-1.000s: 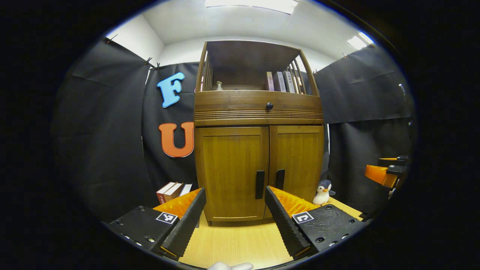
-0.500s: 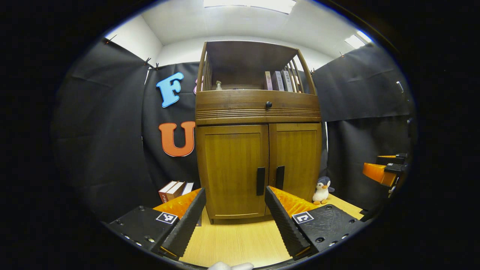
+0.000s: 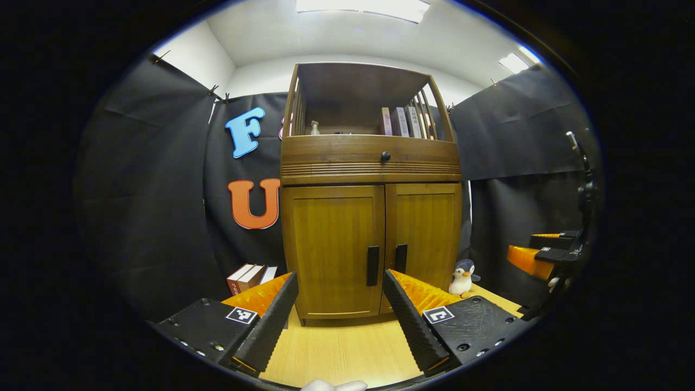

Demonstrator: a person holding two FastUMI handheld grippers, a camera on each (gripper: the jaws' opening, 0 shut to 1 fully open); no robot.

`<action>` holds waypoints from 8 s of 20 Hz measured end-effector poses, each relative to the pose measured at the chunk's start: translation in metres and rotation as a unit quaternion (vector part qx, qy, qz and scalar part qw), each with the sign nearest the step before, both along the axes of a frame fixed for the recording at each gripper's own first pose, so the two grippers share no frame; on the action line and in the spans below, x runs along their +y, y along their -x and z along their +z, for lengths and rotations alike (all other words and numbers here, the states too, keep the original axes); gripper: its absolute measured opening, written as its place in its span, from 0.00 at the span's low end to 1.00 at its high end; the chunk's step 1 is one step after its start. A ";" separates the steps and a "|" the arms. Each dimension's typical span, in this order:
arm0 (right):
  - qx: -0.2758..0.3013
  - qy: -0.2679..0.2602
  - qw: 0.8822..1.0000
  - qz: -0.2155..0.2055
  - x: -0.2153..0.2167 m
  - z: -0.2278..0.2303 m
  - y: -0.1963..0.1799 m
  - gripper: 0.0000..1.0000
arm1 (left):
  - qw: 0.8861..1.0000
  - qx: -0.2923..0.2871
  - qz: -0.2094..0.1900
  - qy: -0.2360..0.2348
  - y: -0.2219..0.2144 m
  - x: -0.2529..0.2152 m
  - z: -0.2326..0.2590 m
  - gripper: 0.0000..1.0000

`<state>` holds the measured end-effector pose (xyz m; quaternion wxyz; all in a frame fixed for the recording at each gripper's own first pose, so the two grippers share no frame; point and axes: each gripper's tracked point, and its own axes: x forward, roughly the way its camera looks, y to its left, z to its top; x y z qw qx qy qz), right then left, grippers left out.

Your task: Open the right door of the double-door shoe cabinet with the right hand, and open the left door with the left hand.

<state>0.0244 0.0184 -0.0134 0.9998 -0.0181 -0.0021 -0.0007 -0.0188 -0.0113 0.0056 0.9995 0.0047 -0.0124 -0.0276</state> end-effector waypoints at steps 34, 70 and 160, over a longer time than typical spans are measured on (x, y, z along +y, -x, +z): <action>0.086 -0.018 0.990 0.108 0.164 -0.073 -0.301 0.39 | 0.988 0.025 0.151 -0.019 -0.040 0.044 0.008 0.96; 0.082 -0.019 0.996 0.031 0.019 -0.087 -0.123 0.23 | 1.000 0.026 -0.001 0.005 0.009 0.002 -0.026 0.98; 0.092 0.033 0.994 -0.053 -0.021 -0.026 -0.002 1.00 | 0.998 0.034 -0.032 0.031 -0.291 -0.078 -0.109 0.95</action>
